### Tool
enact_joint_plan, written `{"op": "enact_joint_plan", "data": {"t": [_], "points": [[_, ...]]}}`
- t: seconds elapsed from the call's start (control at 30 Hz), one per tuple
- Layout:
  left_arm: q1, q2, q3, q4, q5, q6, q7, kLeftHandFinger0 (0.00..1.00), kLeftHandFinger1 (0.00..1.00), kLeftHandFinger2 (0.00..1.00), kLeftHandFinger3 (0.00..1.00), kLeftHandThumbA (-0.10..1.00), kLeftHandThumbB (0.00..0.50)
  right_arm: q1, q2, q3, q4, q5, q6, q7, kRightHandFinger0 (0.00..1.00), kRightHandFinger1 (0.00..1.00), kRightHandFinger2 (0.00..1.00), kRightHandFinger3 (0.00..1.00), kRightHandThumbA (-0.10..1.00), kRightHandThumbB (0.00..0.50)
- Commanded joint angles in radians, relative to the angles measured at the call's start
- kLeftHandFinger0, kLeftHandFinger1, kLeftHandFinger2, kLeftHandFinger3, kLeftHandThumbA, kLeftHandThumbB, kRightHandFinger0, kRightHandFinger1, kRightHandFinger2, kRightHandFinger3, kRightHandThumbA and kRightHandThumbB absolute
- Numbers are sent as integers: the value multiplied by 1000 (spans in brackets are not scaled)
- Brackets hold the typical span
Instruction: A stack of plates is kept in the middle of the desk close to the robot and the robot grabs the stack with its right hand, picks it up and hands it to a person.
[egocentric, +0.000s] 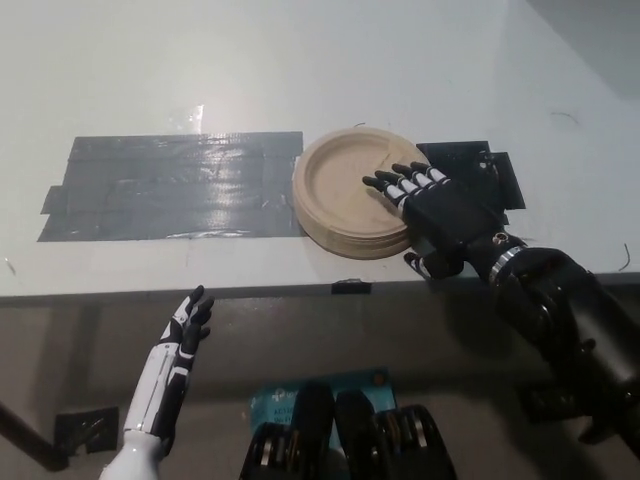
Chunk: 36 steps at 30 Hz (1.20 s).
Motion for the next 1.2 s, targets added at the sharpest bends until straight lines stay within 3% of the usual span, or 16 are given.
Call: {"op": "enact_joint_plan", "data": {"t": [0.0, 0.03, 0.1, 0.13, 0.17, 0.2, 0.23, 0.27, 0.37, 0.6, 0.73, 0.8, 0.97, 1.03, 1.1, 1.17], "points": [[-16, 4, -2, -32, -8, -7, -10, 1000, 1000, 1000, 1000, 1000, 0, -39, 28, 45, 97, -61, -75, -115, 1000, 1000, 1000, 1000, 772, 500], [-18, 5, -4, -32, -7, -8, -12, 1000, 1000, 1000, 1000, 1000, 0, -46, 39, 78, 177, -109, -134, -272, 1000, 1000, 1000, 1000, 499, 491], [-17, 6, -5, -33, -6, -9, -12, 1000, 1000, 1000, 1000, 1000, 0, -51, 43, 98, 220, -134, -160, -358, 1000, 1000, 1000, 1000, 451, 498], [-17, 6, -5, -33, -4, -7, -12, 1000, 1000, 1000, 1000, 1000, 0, -68, 44, 150, 278, -195, -161, -430, 875, 842, 891, 1000, 91, 376], [-17, 7, -5, -33, -4, -7, -12, 1000, 1000, 1000, 1000, 1000, 0, -82, 46, 191, 328, -239, -156, -480, 613, 618, 669, 796, -78, 368], [-16, 7, -5, -32, -3, -9, -12, 1000, 1000, 1000, 1000, 1000, 0, -89, 49, 213, 359, -263, -142, -505, 430, 440, 502, 698, -96, 365], [-17, 7, -5, -33, -2, -9, -11, 1000, 1000, 1000, 1000, 1000, 0, -95, 52, 228, 381, -275, -130, -526, 313, 361, 452, 643, -99, 363], [-17, 7, -5, -34, -3, -5, -12, 1000, 1000, 1000, 1000, 1000, 0, -100, 57, 247, 409, -300, -106, -588, 13, 27, 185, 474, -100, 373], [-24, 10, -5, -35, -6, -3, -16, 1000, 1000, 1000, 1000, 1000, 0, -112, 59, 270, 438, -312, -81, -637, 0, 0, 78, 432, -100, 373], [-25, 10, -8, -32, -1, -2, -16, 1000, 1000, 1000, 1000, 1000, 0, -124, 51, 297, 465, -298, -100, -721, 0, 0, 177, 410, -100, 356], [-23, 4, -11, -34, -6, -2, -15, 1000, 1000, 1000, 1000, 1000, 0, -129, 22, 298, 441, -292, -110, -766, 0, 0, 204, 289, -100, 331], [-20, 5, -10, -38, -7, -2, -14, 1000, 1000, 1000, 1000, 1000, 0, -135, 5, 288, 410, -292, -93, -776, 0, 0, 211, 327, -100, 333], [-21, 9, -11, -36, -6, 5, -17, 1000, 1000, 1000, 1000, 1000, 0, -134, -46, 220, 287, -268, -72, -803, 0, 0, 4, 414, -100, 358], [-22, 12, -12, -32, 0, 4, -15, 1000, 1000, 1000, 1000, 1000, 0, -135, -81, 177, 197, -255, -82, -819, 0, 0, 0, 244, -100, 314], [-24, 12, -12, -32, -1, 8, -16, 1000, 1000, 1000, 1000, 1000, 0, -130, -107, 146, 121, -245, -93, -788, 0, 0, 26, 173, -100, 268], [-26, 10, -10, -32, -3, 14, -14, 1000, 1000, 1000, 1000, 1000, 0, -129, -132, 118, 43, -246, -100, -768, 0, 0, 32, 152, -100, 271]]}}
